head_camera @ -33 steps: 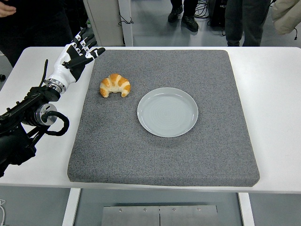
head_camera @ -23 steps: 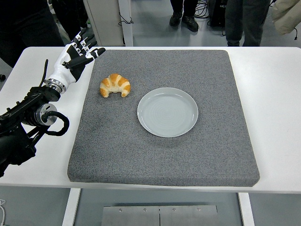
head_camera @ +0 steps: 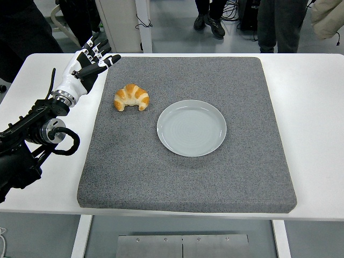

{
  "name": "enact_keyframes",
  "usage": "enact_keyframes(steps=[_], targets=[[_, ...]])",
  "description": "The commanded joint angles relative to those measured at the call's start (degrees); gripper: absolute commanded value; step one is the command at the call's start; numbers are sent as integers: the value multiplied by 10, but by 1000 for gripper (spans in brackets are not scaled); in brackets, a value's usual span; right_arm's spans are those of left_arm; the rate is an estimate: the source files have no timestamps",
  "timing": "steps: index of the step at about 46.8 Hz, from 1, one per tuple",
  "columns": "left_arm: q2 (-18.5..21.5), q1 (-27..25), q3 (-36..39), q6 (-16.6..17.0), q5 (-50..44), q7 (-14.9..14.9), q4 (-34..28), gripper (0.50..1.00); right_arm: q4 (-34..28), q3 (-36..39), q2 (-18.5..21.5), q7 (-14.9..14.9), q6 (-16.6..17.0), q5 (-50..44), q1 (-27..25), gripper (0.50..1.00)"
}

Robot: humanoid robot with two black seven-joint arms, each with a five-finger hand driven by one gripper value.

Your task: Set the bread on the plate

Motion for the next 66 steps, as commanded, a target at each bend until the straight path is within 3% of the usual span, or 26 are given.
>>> enact_keyframes(steps=[1,66], targets=[[0,0,-1,0,-1,0,0,965,0,0,0,0,0,0,0,1000],[1,-3,-7,5,-2,-2,0,960,0,0,0,0,0,0,0,1000]])
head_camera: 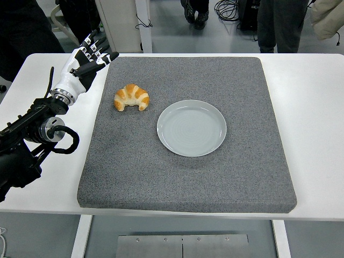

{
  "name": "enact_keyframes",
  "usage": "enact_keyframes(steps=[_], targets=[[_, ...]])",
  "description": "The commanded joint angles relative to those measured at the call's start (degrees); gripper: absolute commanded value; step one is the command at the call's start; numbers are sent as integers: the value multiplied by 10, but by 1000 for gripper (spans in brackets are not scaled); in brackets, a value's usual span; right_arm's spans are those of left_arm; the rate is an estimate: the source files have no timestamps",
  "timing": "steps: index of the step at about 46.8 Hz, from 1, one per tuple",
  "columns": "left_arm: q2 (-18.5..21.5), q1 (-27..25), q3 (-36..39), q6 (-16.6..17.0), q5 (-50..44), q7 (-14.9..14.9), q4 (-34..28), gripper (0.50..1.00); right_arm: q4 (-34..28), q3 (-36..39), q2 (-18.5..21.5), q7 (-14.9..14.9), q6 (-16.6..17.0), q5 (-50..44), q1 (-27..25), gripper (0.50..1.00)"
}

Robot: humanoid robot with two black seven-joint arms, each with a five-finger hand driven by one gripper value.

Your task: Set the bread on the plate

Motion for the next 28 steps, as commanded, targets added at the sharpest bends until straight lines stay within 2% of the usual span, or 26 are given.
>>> enact_keyframes(steps=[1,28], targets=[[-1,-2,3,2,0,0,0,960,0,0,0,0,0,0,0,1000],[11,-20,9,22,6,10,-10,948,1,0,0,0,0,0,-1,1000]])
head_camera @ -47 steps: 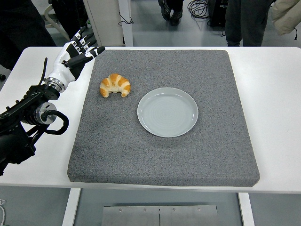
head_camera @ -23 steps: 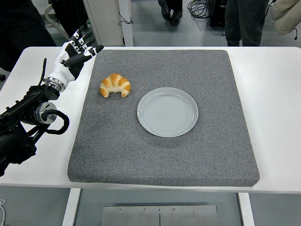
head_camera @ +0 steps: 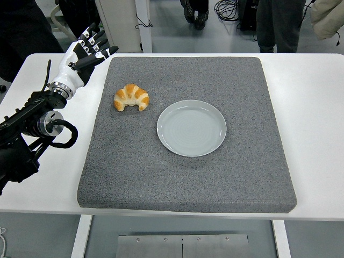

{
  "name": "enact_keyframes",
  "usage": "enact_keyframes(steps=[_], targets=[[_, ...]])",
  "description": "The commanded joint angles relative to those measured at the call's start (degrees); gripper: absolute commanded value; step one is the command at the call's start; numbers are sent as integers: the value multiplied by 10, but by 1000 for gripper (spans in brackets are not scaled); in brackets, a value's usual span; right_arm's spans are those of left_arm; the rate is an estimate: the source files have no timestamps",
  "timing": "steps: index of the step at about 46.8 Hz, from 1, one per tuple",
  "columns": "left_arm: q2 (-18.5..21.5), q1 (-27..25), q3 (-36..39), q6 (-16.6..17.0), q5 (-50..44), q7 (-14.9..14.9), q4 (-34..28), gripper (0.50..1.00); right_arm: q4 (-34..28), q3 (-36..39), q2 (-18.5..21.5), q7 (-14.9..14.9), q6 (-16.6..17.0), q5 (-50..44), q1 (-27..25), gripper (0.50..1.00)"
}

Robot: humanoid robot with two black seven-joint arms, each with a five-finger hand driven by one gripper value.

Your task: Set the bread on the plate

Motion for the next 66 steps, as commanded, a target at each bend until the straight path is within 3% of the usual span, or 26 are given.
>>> enact_keyframes(steps=[1,15,22,36,48,66], targets=[[0,-1,0,1,3,0,0,946,0,0,0,0,0,0,0,1000],[9,-9,16,10,13,3,-8,928,0,0,0,0,0,0,0,1000],[46,-43,112,23,17,25,-38,925,0,0,0,0,0,0,0,1000],[118,-172,309,25,17,26,-77,925,0,0,0,0,0,0,0,1000],[125,-246,437,27,67,26,-78,925,0,0,0,0,0,0,0,1000],[125,-290,527,51,184,54,-82,925,-1,0,0,0,0,0,1,1000]])
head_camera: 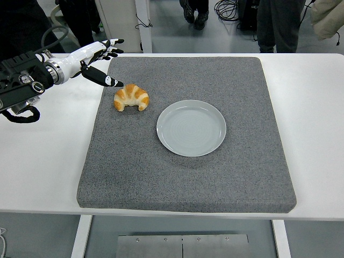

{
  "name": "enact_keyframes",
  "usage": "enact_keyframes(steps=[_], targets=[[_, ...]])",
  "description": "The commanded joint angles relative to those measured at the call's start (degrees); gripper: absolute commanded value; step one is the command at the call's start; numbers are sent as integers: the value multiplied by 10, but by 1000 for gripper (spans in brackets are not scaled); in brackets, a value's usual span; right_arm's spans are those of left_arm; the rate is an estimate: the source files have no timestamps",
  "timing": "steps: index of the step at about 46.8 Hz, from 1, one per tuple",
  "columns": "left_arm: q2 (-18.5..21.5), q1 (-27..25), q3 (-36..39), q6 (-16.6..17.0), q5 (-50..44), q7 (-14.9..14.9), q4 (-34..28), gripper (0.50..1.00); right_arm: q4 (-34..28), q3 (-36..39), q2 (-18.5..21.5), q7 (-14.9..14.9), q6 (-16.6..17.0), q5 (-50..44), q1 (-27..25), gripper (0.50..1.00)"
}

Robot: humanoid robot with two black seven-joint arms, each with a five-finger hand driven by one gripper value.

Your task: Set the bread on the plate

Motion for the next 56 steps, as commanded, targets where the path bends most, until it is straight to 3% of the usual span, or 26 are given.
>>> enact_keyframes(steps=[1,14,38,56], targets=[[1,-8,16,2,17,1,-4,925,0,0,0,0,0,0,0,1000],[0,-6,29,37,103,0,-18,925,0,0,0,0,0,0,0,1000],[-36,55,33,135,134,-8,-8,925,-1,0,0,0,-1,0,0,1000],[-97,89,31,150,133,-28,78,925,-2,0,0,0,0,0,0,1000]])
